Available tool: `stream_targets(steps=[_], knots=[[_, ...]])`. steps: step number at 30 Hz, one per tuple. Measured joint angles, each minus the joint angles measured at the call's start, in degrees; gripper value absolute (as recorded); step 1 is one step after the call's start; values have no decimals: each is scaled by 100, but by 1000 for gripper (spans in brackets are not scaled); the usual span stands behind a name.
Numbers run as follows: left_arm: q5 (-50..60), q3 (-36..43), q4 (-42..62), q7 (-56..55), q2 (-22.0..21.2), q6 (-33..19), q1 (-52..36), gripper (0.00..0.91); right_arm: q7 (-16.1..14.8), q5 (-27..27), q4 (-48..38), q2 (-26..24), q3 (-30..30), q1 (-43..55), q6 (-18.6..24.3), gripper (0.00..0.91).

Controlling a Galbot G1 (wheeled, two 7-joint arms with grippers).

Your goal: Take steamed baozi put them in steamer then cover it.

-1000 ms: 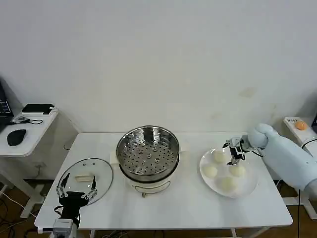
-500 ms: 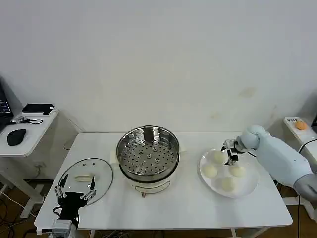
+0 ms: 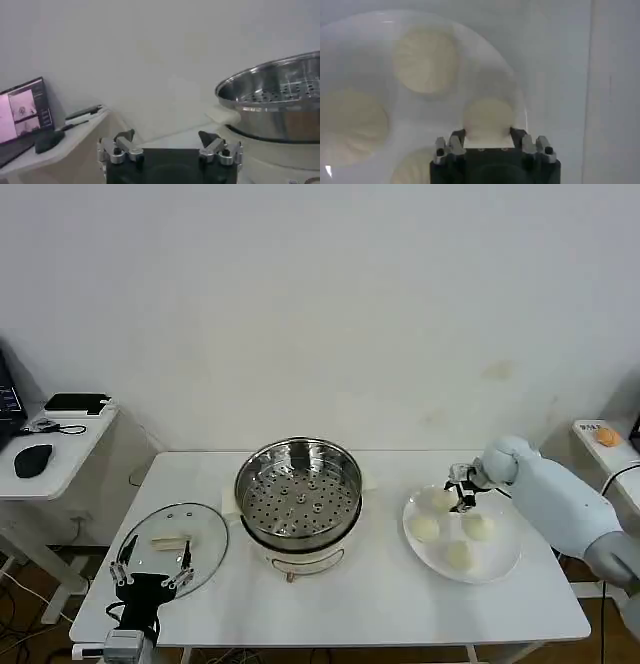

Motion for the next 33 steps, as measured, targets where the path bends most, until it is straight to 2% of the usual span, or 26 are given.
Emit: stream_targets(steps=[5,16,25,33], knots=[[-3,-1,-1,-2,26,0,5,907,-63,49,67,-51,-35,59,41,534],[-18,-3,17,-1,77,0,-32,907,-171,345,530,-409,-282,416,31,544],[-131,-48,60,6,144,30,-43,907,-269,981,1302,-768,-901,1353,-44,544],[-216,-66,37,18,154,33,-54,907,-268,1780,1794,-558,-1715,2605,-155,544]])
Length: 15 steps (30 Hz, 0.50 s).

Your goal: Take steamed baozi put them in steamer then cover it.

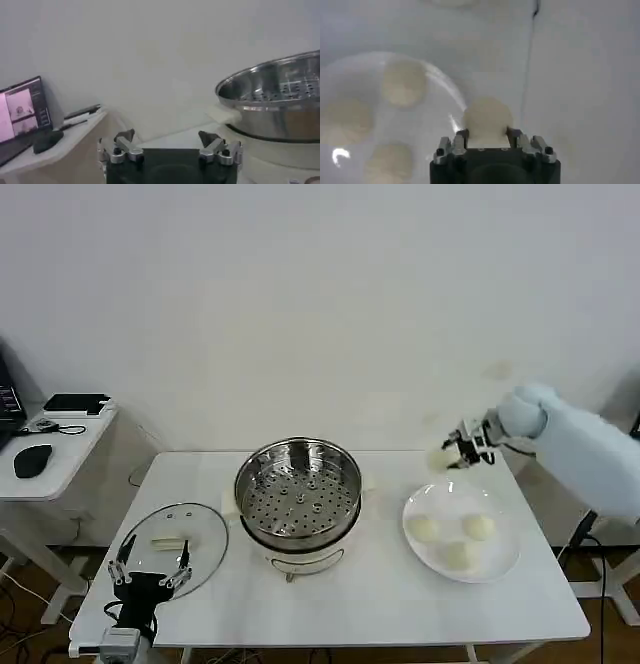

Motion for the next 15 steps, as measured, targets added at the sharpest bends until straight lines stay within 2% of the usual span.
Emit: stream_targets(steps=[7,15], knots=[[-42,-15,14,-1,-20,-12,8,907,21,597,240,587,-596,713,2,544],[-155,-138,-49,-7,4,-11,62,907,-1,774,193,1498,-1098,947,238,544]])
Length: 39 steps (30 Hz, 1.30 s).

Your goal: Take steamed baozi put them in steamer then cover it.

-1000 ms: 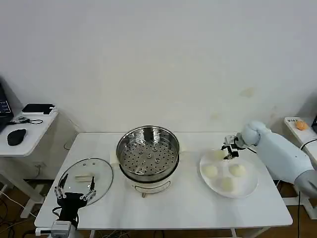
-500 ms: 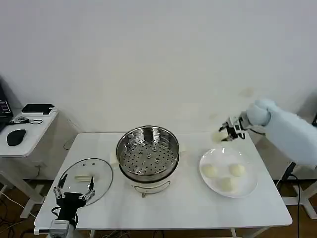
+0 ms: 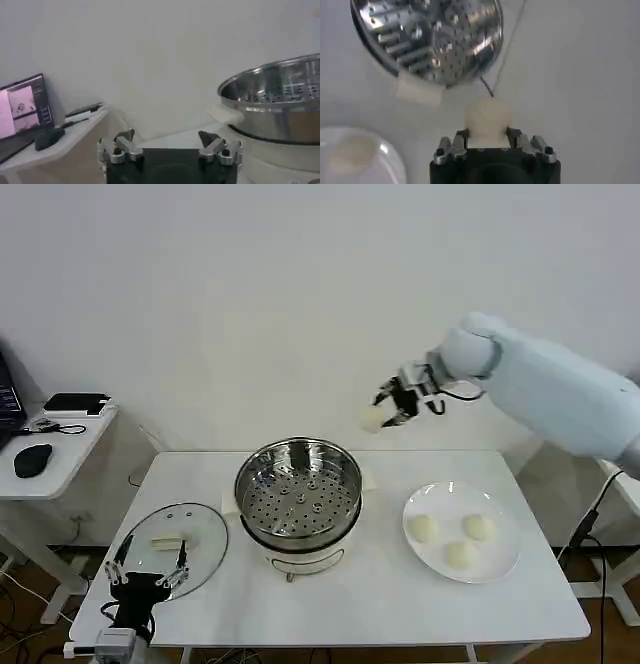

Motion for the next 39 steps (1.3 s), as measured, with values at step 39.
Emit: stream_targets(steps=[39], knots=[[-136,-337,55,-60,-46,-48,88,907,732,-2174,-1954,2045,-231,-977,2427,544]])
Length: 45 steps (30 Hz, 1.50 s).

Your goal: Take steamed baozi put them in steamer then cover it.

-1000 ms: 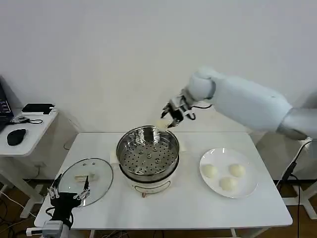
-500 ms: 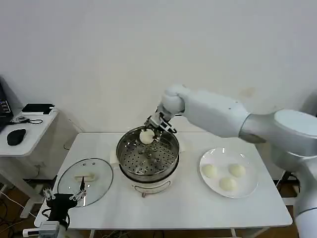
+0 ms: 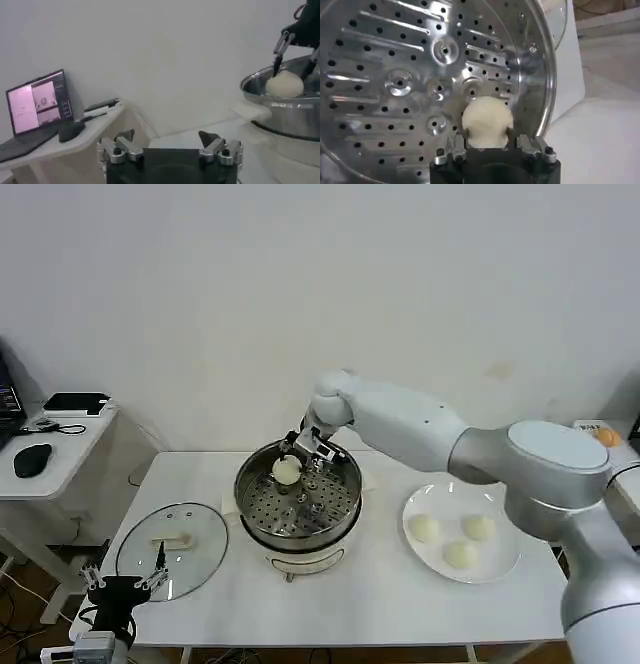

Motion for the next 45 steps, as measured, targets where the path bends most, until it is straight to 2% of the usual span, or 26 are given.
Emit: stream_targets(steps=[5,6,7,16,21,24,28,35,41,45], knots=[[0,0,-12,0,-7,-2,4,907,60,-143,-69,46,13,-72,130,554],[0,0,-19,-1,-10,-2,7,907,77,-163,-92,58,23,-85,155,615],[0,0,-26,-2,-12,-2,10,907,97,-176,-109,70,32,-95,177,907],[-2,-2,-48,-6,-27,-11,16,907,151,-100,-13,-33,19,6,210,907],[-31,26,-58,-10,-38,-17,-8,907,85,257,322,-302,-89,267,14,907],[-67,40,-57,-5,2,-18,-37,907,75,592,664,-574,-196,489,-255,907],[-148,-6,-6,10,75,-26,-64,907,116,1082,1265,-1141,-415,828,-826,907],[-368,-136,80,29,303,-21,-136,907,149,1769,2402,-2548,-844,1435,-1792,907],[-401,-107,147,49,444,-18,-228,907,126,1938,3170,-3860,-1187,1608,-2353,907],[-388,-45,194,53,454,-23,-273,907,92,1941,3578,-4632,-1195,1364,-2610,907]])
